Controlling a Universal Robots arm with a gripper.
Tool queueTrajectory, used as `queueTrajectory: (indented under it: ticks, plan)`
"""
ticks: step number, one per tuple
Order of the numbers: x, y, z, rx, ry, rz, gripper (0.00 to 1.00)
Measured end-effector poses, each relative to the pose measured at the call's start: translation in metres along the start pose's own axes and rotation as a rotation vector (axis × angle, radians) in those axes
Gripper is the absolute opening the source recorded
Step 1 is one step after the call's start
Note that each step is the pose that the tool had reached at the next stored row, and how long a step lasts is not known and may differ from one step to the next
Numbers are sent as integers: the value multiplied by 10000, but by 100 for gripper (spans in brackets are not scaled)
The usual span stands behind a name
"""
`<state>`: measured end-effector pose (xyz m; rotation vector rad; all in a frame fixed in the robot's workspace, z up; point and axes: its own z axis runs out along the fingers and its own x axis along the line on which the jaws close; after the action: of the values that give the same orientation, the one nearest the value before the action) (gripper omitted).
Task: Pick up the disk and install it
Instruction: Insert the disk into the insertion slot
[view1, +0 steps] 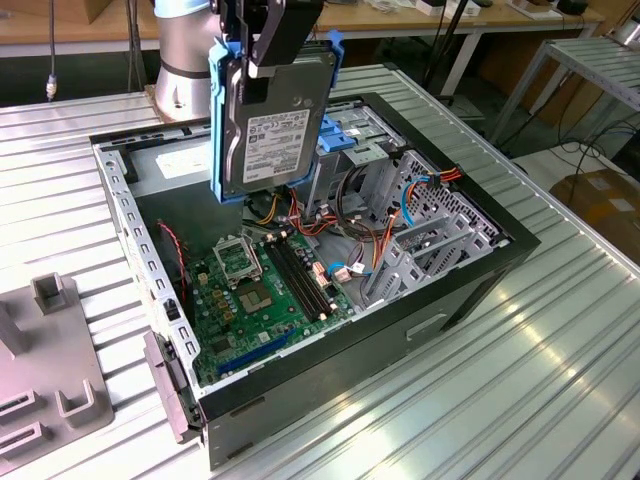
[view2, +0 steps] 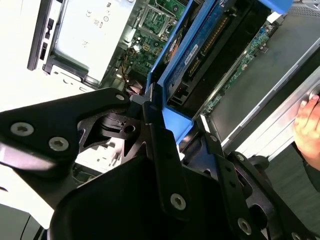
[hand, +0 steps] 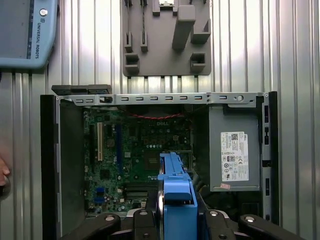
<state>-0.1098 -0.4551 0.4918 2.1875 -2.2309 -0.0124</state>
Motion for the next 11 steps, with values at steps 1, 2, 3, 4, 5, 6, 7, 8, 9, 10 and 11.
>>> queueTrajectory:
  ticks: [1, 2, 3, 4, 5, 6, 7, 8, 9, 10, 11]
  plan:
    - [13, 0, 0, 0, 1, 0, 37]
    - [28, -1, 0, 0, 1, 0, 37]
    - [35, -1, 0, -1, 1, 0, 37]
    - [43, -1, 0, -1, 0, 0, 37]
    - [57, -1, 0, 0, 1, 0, 37]
    - [69, -2, 0, 0, 0, -1, 37]
    - [76, -2, 0, 0, 1, 0, 37]
    - [86, -2, 0, 0, 1, 0, 37]
    - [92, -2, 0, 0, 1, 0, 37]
    - [99, -2, 0, -1, 1, 0, 37]
    - [103, -2, 0, -1, 1, 1, 37]
